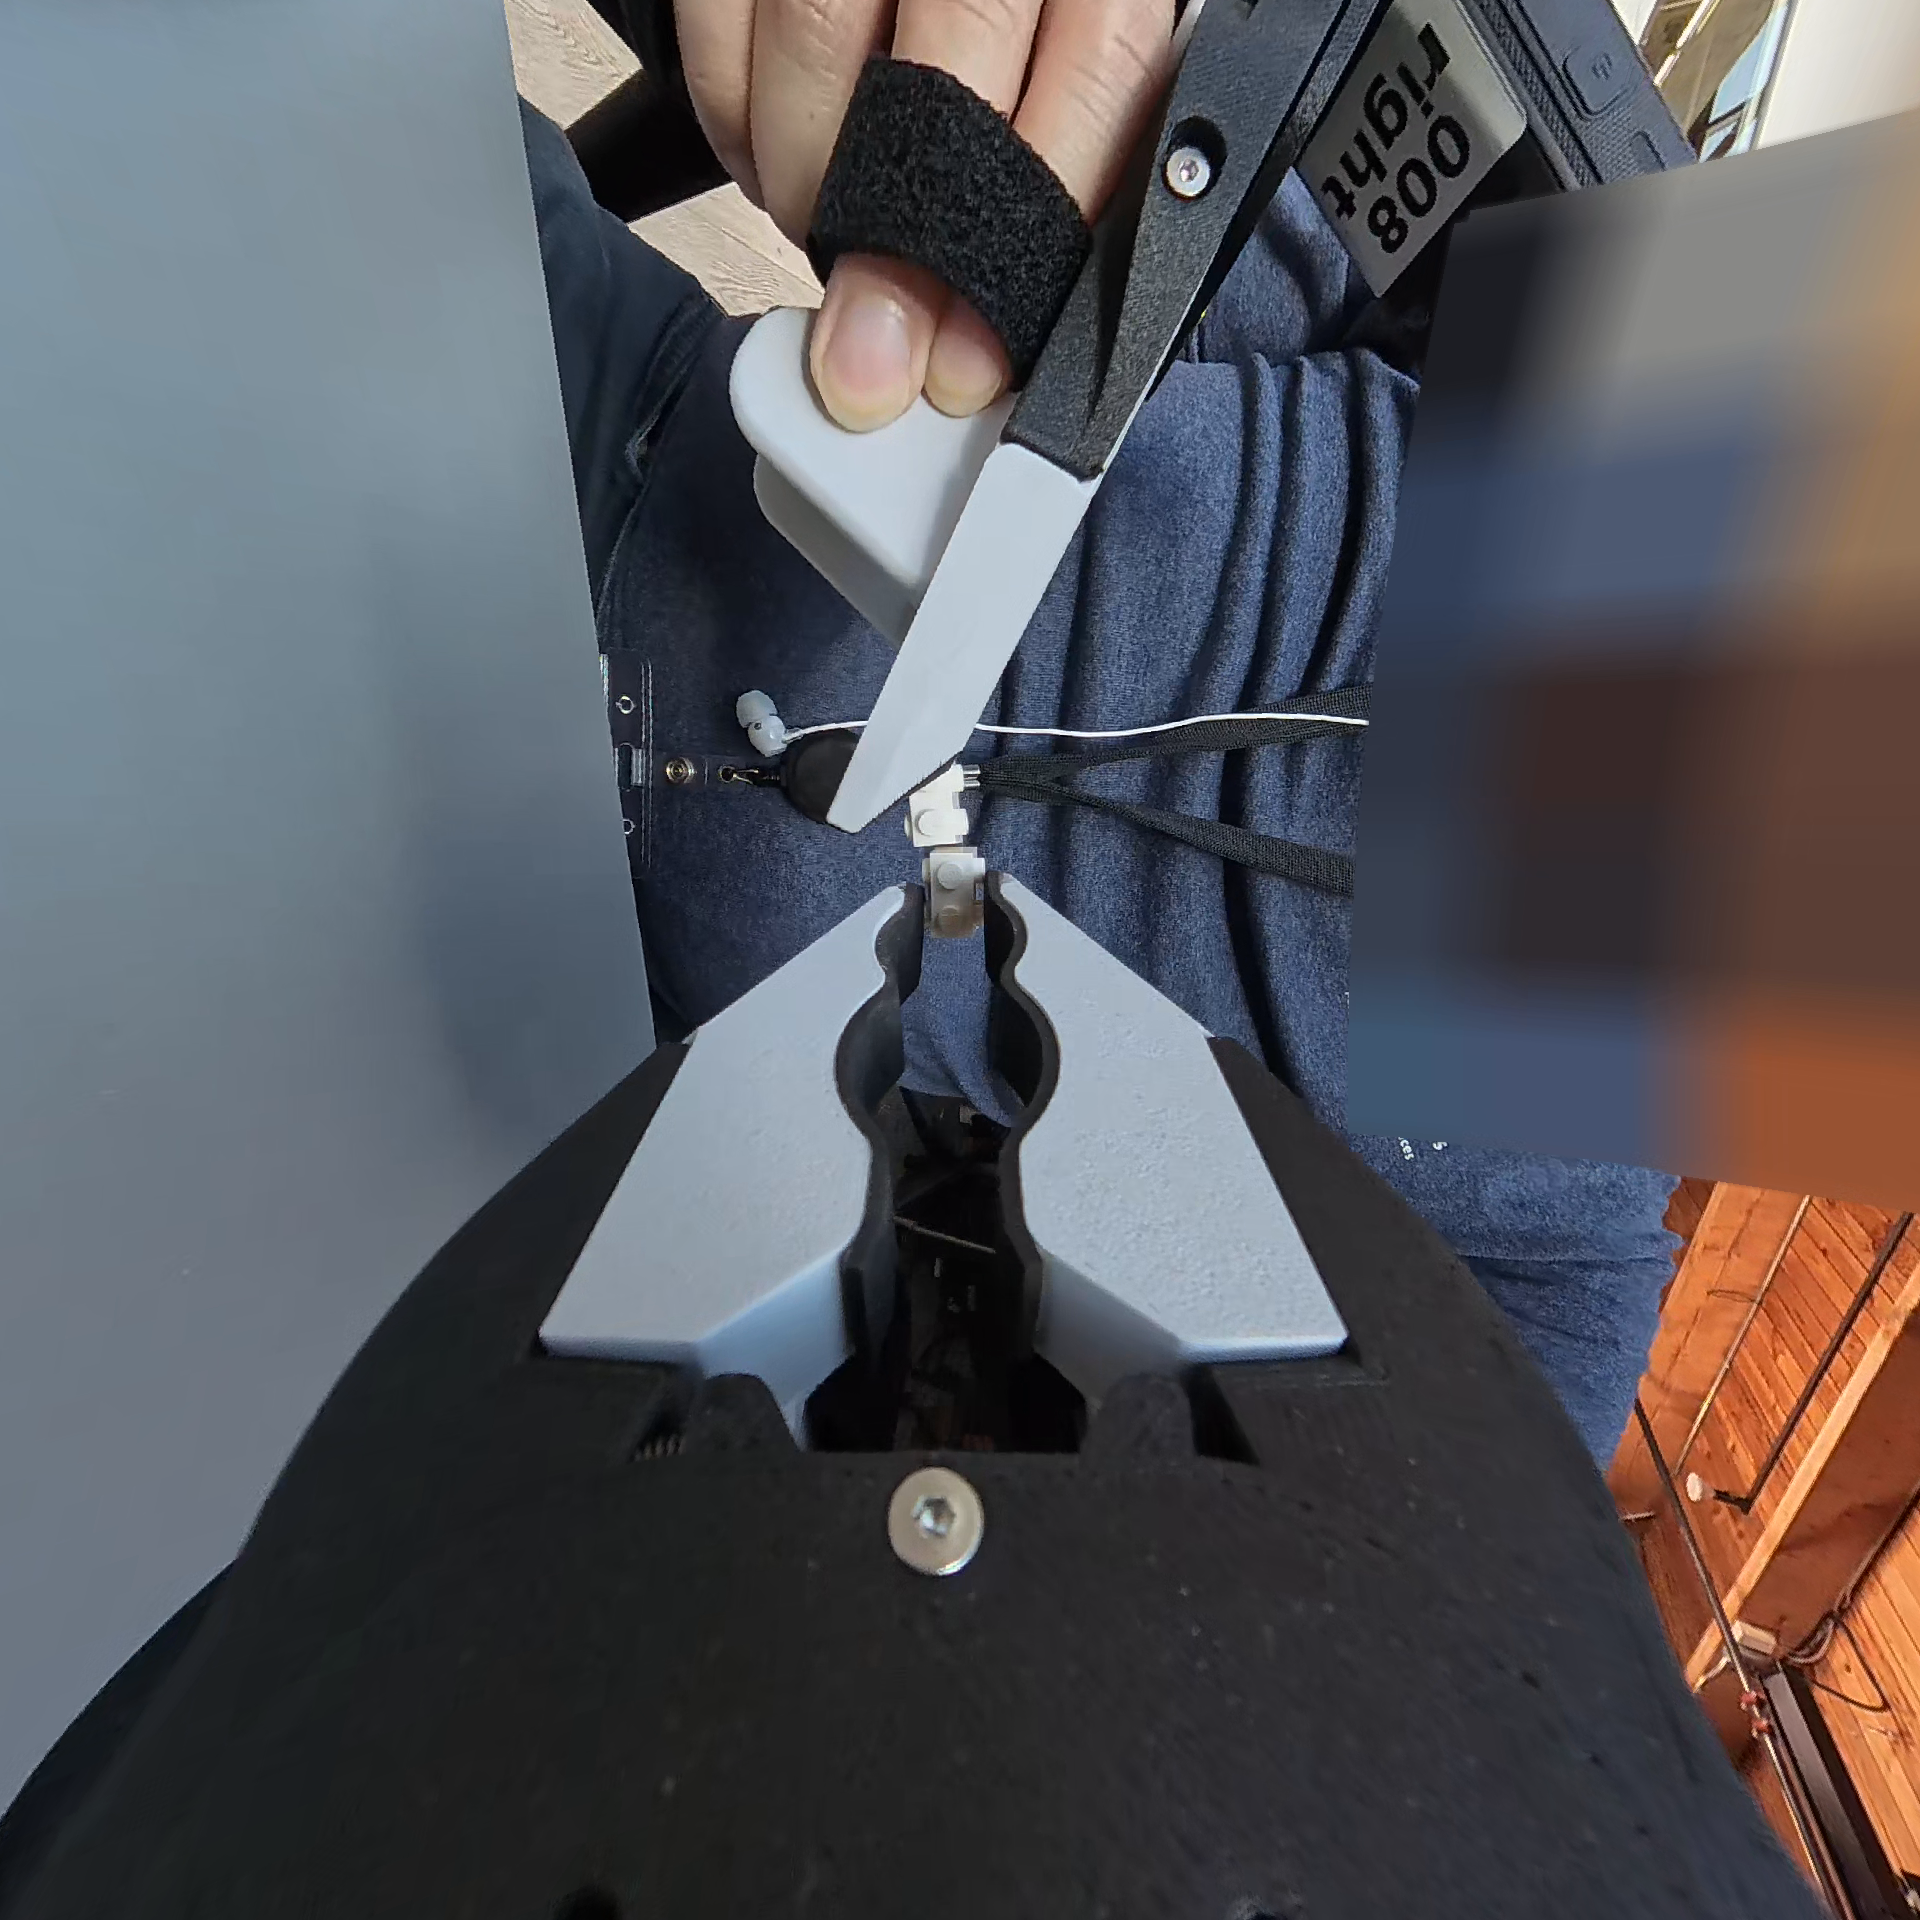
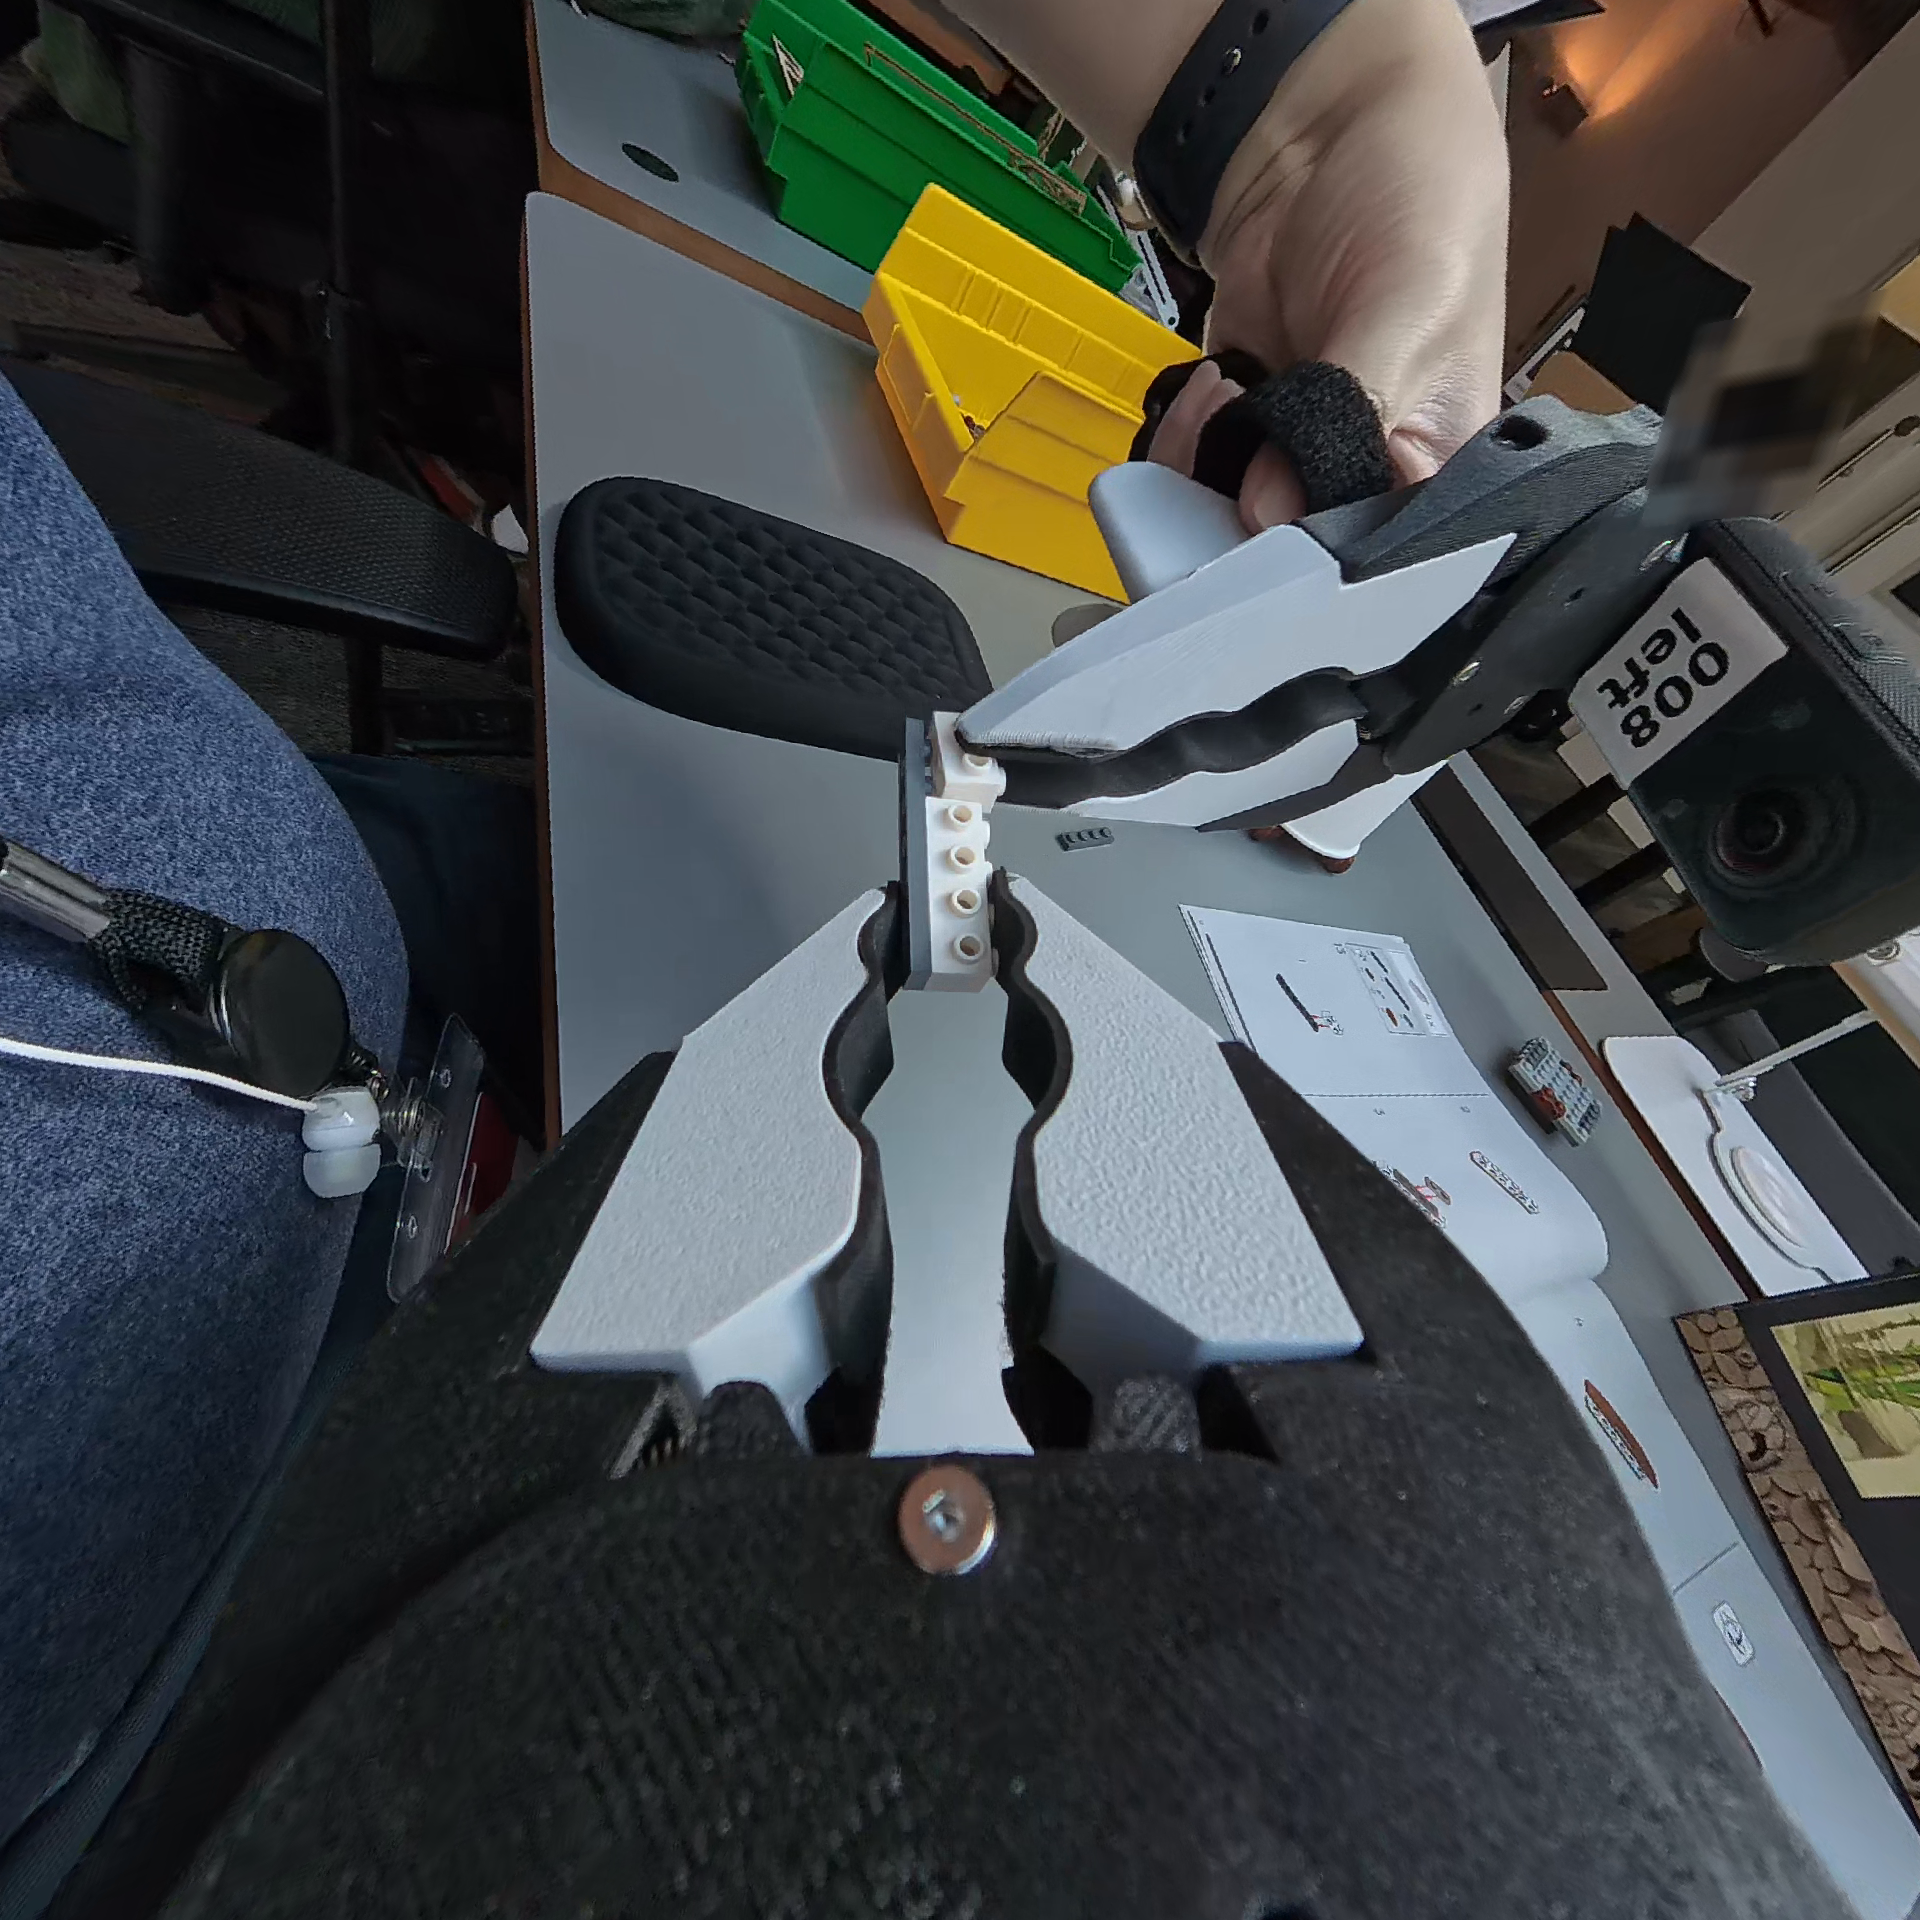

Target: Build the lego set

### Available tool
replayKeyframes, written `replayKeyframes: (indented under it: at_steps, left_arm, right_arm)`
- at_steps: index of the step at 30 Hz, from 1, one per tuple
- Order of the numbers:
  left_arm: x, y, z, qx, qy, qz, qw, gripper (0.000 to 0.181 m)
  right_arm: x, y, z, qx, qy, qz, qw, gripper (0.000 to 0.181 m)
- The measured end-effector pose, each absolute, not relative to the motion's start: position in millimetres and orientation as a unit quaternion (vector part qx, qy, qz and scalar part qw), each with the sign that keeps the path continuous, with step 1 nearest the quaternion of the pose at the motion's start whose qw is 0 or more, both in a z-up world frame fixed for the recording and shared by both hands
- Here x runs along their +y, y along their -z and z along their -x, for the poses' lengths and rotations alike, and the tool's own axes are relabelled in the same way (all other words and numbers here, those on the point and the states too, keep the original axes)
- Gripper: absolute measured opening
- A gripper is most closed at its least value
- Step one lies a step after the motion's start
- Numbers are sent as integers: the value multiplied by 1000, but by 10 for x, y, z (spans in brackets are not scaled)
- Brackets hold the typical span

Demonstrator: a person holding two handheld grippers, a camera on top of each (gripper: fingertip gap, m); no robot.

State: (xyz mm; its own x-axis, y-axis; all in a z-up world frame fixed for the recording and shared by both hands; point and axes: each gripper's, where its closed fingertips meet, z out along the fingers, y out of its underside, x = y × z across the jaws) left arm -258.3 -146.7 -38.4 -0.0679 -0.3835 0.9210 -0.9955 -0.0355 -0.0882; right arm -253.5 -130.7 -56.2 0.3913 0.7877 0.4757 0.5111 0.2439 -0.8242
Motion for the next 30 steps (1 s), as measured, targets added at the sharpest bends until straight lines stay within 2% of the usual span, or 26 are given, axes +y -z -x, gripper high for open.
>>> replayKeyframes:
  at_steps: [18,30]
  left_arm:
    - [-1438,390,2593,-578,-429,-585,374,9]
    - [-1430,419,2602,-534,-436,-606,397,9]
  right_arm:
    - [-1284,551,2552,-510,-156,625,570,15]
    - [-1267,561,2548,-529,-94,611,582,15]
